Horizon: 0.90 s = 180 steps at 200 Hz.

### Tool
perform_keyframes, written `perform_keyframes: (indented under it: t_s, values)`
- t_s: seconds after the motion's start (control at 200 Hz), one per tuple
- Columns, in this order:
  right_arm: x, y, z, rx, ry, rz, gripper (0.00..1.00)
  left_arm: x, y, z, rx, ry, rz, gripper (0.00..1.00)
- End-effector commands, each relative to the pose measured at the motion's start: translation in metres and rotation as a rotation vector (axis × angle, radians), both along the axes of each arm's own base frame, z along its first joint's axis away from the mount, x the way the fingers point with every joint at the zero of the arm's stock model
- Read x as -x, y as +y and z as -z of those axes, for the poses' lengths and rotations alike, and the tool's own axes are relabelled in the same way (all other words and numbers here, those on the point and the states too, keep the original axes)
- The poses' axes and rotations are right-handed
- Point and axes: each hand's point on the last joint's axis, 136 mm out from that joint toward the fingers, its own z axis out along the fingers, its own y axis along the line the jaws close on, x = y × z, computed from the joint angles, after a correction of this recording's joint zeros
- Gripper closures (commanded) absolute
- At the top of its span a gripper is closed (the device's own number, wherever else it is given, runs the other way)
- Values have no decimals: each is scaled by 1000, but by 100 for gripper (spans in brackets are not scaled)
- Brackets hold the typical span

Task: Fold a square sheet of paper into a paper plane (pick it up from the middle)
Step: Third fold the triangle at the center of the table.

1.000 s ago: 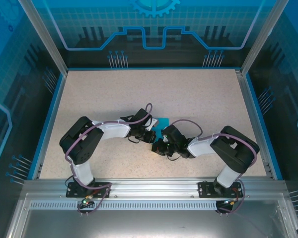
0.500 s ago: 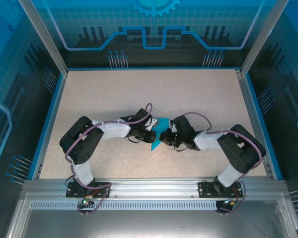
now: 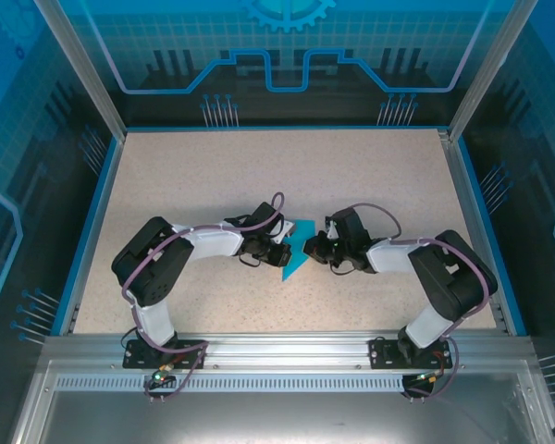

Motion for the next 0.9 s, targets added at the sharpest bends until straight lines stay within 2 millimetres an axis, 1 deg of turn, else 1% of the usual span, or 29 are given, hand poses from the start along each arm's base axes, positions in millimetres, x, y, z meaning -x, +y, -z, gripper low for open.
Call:
perform_keyframes:
  t_s: [0.0,0.18,0.265,0.315,0.38,0.425,0.44,0.475,0.565,0.63,0.72,0.79,0.83,0.845,0.895]
  values:
    - [-9,-1,-9,-16,-23,-30,93,27,25,45,-136,116,22,92]
    - [-9,-5,13,8,26,-21,93,26,24,44,-134,116,21,92]
    - [-5,-12,28,50,54,-4,93,27,25,45,-136,116,22,92]
    - [-5,-15,31,64,54,-3,93,27,25,45,-136,116,23,92]
    - [-6,-14,28,62,39,-12,93,27,26,46,-140,119,24,92]
    - [-9,-11,20,49,17,-21,93,28,26,46,-142,118,25,92]
    - [-6,-12,20,56,30,-26,93,28,27,46,-142,119,24,92]
    - [-7,-12,14,58,19,-29,92,29,26,46,-143,120,26,92]
    - [-14,-15,-1,39,-16,-21,92,29,27,47,-144,121,25,92]
    - [-19,-20,-5,25,-23,-8,92,29,27,46,-142,119,26,92]
    - [-22,-25,-2,16,-15,-2,92,28,27,46,-143,119,26,92]
    - [-21,-22,4,0,3,-8,92,28,27,46,-143,119,25,92]
    - [-18,-22,11,0,24,-8,92,28,27,46,-143,119,25,92]
    - [-21,-21,9,-10,8,-8,92,28,27,46,-143,119,25,92]
    - [-18,-19,15,-13,22,-12,92,28,26,46,-142,119,26,92]
